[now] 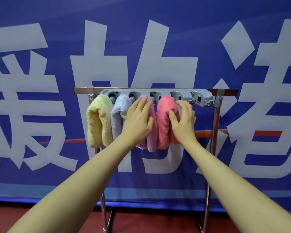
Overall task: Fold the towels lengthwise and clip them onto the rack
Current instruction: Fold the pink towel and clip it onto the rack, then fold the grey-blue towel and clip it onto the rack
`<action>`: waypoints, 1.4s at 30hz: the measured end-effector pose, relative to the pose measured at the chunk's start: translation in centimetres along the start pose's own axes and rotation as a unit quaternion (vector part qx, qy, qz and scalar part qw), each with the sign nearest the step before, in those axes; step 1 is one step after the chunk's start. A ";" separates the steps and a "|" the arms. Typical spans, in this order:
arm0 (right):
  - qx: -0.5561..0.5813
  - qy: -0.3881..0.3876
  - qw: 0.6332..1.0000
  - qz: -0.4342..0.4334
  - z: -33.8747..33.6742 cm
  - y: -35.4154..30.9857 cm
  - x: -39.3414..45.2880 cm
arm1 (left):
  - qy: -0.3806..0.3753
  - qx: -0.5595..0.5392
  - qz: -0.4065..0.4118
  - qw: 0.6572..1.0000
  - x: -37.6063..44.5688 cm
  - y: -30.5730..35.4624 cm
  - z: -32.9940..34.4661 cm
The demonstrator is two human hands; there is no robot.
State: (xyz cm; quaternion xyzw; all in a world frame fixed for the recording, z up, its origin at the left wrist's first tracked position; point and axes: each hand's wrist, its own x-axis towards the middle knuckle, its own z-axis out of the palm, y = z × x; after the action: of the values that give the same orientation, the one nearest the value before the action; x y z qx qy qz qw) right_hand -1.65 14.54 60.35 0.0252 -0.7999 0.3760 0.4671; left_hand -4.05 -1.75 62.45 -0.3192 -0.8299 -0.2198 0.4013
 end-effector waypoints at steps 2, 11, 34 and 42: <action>0.001 0.035 0.999 0.030 -0.1 0.2 -1.6 | 0.018 -0.007 -0.011 1.000 -2.0 0.7 0.1; -0.028 -0.086 0.993 0.070 -0.1 3.8 -13.4 | -0.116 -0.025 -0.089 0.989 -14.4 2.7 3.0; -0.170 -0.467 0.816 0.295 8.9 30.2 -44.9 | -0.543 -0.026 -0.220 0.810 -46.8 -0.9 30.3; -0.176 -0.606 0.721 0.286 11.9 36.2 -55.0 | -0.651 -0.066 -0.240 0.717 -56.6 -2.1 36.9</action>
State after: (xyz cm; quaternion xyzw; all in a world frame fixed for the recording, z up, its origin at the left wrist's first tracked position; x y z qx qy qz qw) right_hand 6.47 15.93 -6.07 -0.0652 -0.9333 0.2488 -0.2505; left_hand 1.91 -0.31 -4.81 -0.1993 -0.9185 -0.1014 -0.3262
